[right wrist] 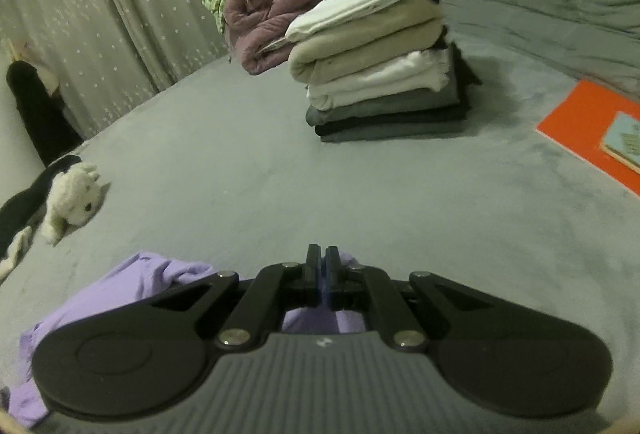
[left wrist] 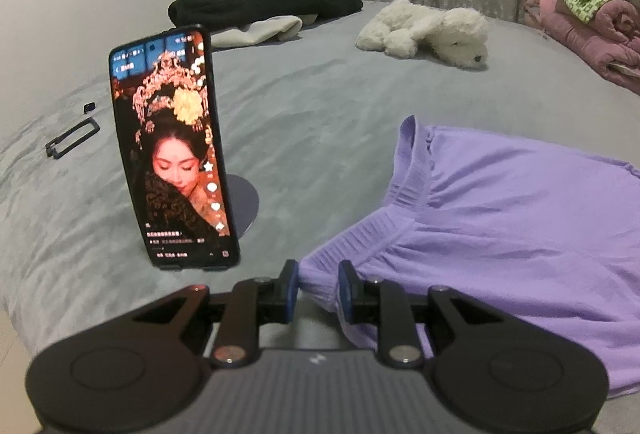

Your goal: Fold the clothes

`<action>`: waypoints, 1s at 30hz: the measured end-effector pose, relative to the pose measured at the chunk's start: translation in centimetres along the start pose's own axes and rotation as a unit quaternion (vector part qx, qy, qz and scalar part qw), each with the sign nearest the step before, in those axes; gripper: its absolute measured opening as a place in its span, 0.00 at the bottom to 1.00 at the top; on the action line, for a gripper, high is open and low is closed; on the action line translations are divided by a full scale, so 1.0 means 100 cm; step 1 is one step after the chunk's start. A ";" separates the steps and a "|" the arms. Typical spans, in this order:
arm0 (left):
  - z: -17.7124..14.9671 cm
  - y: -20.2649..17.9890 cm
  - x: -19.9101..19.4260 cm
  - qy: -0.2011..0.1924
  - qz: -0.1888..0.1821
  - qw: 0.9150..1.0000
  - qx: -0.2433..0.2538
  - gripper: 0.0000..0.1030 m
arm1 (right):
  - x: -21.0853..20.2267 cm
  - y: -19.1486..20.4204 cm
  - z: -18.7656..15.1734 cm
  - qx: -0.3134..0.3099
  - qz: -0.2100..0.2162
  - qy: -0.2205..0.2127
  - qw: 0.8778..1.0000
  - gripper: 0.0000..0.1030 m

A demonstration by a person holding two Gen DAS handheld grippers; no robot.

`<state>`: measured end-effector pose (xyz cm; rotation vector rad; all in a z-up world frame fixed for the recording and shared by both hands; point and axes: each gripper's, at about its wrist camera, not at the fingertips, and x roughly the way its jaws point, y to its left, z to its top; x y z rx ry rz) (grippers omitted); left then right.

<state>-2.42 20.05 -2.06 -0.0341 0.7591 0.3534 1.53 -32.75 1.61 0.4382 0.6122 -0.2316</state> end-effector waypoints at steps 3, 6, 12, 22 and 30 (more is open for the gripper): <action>-0.002 0.000 0.005 0.006 0.003 1.000 0.005 0.21 | 0.027 -0.001 -0.002 0.007 -0.004 0.017 1.000 0.03; -0.004 0.001 0.008 0.007 0.000 1.000 0.009 0.21 | 0.048 -0.004 -0.009 0.010 -0.010 0.047 0.999 0.04; -0.004 0.008 0.004 0.007 -0.012 1.000 0.002 0.23 | 0.035 -0.007 -0.012 -0.006 -0.001 0.057 0.998 0.12; 0.008 -0.008 -0.038 -0.045 -0.064 0.997 0.000 0.32 | -0.016 -0.023 -0.024 -0.031 0.036 0.066 0.997 0.37; 0.012 -0.073 -0.066 -0.071 -0.173 0.981 0.060 0.36 | -0.019 -0.026 -0.037 -0.039 0.075 0.096 0.992 0.37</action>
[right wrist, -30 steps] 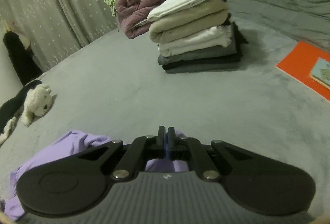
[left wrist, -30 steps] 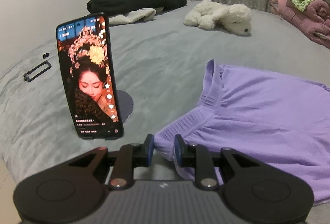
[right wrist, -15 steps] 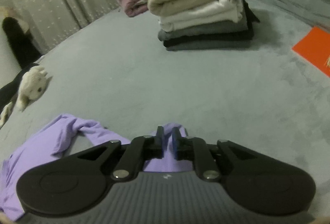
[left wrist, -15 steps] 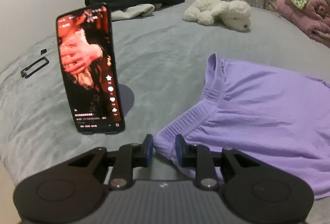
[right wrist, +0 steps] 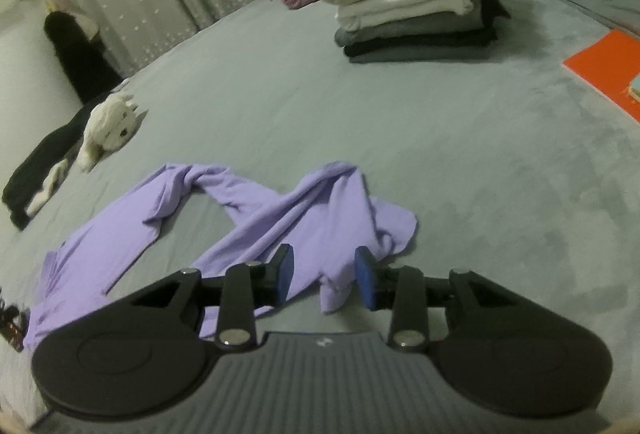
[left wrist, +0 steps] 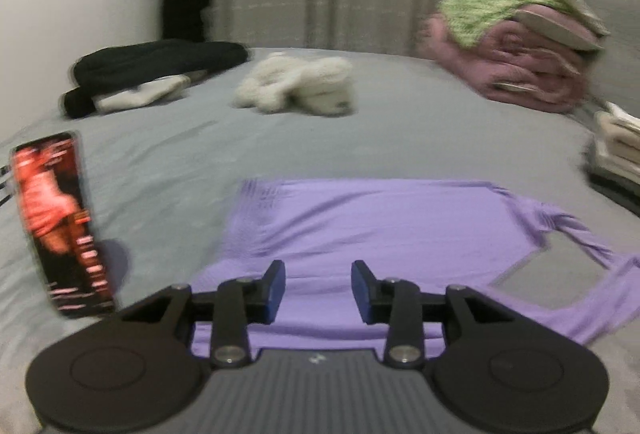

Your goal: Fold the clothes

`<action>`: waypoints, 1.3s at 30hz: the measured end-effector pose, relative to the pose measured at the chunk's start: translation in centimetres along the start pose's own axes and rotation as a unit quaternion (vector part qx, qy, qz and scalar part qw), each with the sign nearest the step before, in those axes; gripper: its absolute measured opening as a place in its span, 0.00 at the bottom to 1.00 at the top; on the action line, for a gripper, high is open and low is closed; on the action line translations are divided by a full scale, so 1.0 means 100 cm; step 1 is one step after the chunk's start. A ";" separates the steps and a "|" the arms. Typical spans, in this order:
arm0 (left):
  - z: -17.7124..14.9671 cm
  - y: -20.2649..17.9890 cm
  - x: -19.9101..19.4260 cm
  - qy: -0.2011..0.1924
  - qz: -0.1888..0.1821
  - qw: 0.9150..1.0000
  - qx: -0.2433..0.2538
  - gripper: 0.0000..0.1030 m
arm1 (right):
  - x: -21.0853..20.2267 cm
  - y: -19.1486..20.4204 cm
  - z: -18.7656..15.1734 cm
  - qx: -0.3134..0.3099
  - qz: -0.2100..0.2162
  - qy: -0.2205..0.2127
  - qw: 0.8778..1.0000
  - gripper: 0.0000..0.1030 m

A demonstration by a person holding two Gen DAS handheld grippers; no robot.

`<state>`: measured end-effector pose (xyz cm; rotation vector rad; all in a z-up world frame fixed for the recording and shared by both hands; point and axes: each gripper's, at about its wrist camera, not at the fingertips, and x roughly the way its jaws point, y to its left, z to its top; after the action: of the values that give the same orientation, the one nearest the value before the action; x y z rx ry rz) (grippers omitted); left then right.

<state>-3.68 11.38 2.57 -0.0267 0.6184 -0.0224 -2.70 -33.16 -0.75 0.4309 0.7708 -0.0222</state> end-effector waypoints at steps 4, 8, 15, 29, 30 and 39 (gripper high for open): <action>-0.001 -0.041 0.004 -0.008 -0.053 0.998 0.041 0.36 | 0.002 0.004 -0.004 -0.032 0.000 0.010 0.999 0.37; -0.008 -0.087 0.003 -0.020 -0.112 0.989 0.096 0.36 | 0.000 0.008 -0.014 -0.078 -0.015 0.007 0.997 0.37; -0.032 -0.164 -0.002 -0.038 -0.240 0.951 0.194 0.36 | 0.007 0.003 -0.024 -0.125 -0.057 -0.020 0.990 0.31; -0.076 -0.257 0.026 -0.037 -0.259 0.911 0.318 0.36 | -0.013 -0.024 -0.007 -0.129 -0.110 -0.104 0.980 0.01; -0.077 -0.259 0.028 -0.043 -0.251 0.912 0.323 0.35 | -0.016 -0.026 -0.005 -0.128 -0.112 -0.109 0.979 0.01; -0.075 -0.273 0.024 -0.081 -0.229 0.907 0.343 0.02 | -0.032 -0.043 0.007 -0.127 -0.140 -0.144 0.971 0.00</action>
<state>-6.41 -16.07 -4.02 0.5076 0.3981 -0.6875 -5.32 -37.77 0.32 0.0694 0.5341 -0.2435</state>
